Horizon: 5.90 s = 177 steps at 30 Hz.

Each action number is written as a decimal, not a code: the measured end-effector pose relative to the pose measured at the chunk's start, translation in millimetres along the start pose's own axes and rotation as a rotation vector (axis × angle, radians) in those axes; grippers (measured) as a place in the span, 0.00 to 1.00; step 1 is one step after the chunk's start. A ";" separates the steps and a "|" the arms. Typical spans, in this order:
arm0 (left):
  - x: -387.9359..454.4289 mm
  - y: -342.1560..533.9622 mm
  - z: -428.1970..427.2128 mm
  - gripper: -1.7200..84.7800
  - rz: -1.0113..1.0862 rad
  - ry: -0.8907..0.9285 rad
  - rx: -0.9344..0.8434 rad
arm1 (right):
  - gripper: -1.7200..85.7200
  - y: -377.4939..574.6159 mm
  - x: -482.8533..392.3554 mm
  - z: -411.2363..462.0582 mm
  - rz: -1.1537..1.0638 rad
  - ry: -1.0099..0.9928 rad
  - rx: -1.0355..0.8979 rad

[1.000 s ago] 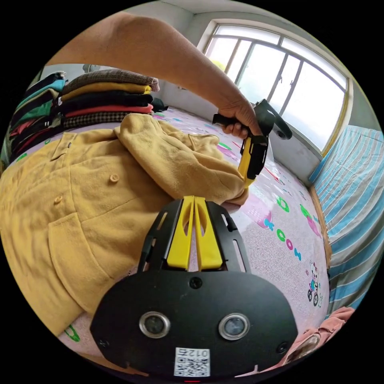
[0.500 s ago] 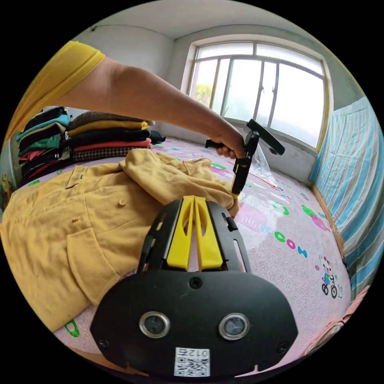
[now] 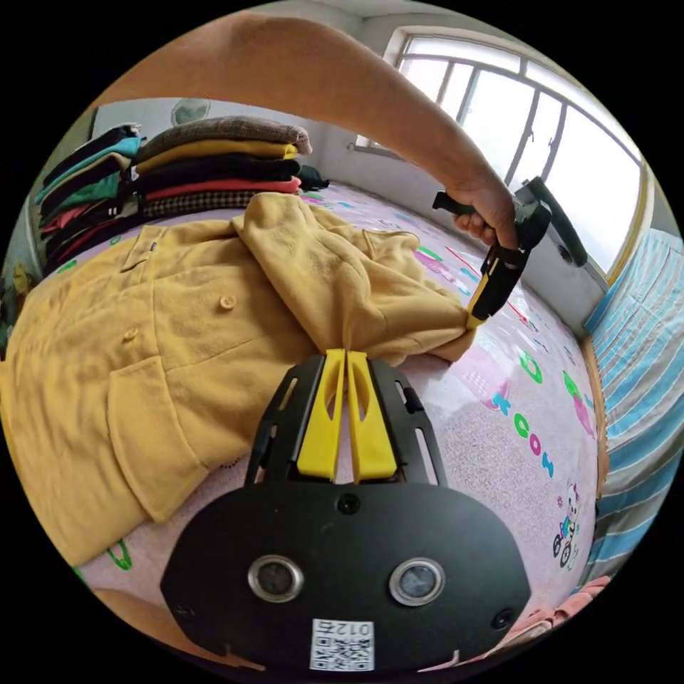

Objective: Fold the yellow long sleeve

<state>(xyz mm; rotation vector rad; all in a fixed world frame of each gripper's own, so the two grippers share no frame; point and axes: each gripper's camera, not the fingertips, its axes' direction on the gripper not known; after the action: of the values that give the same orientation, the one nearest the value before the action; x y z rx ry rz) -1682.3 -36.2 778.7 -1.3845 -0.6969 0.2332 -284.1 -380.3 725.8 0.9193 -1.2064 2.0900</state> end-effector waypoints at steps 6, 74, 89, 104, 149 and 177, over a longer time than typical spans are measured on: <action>47.9 -32.7 16.6 0.02 0.225 -0.174 -0.103 | 0.02 7.3 12.3 -3.8 -0.001 -0.080 -0.008; -10.8 690.3 -413.1 0.09 -0.689 0.538 0.667 | 0.05 23.2 160.5 -84.3 0.776 -0.065 0.029; -39.5 737.5 -508.7 0.06 -0.719 0.659 0.749 | 0.05 -157.8 282.8 86.9 0.315 -0.055 -0.504; -31.4 786.6 -554.6 0.04 -0.654 0.682 0.860 | 0.12 -161.1 341.7 93.1 0.522 -0.170 -0.421; 277.7 747.2 -595.7 0.10 -0.983 -0.143 0.891 | 0.02 -553.1 48.7 221.8 -0.096 -0.236 -0.398; 353.1 829.4 -624.9 0.04 -0.892 -0.246 1.075 | 0.02 -721.0 -30.3 435.2 -0.077 -0.478 -0.640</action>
<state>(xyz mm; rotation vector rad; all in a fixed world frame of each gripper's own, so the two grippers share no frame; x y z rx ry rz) -845.7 -190.0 86.2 0.0353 -1.0977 0.0314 389.5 -449.8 1227.5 1.1413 -1.8905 1.3008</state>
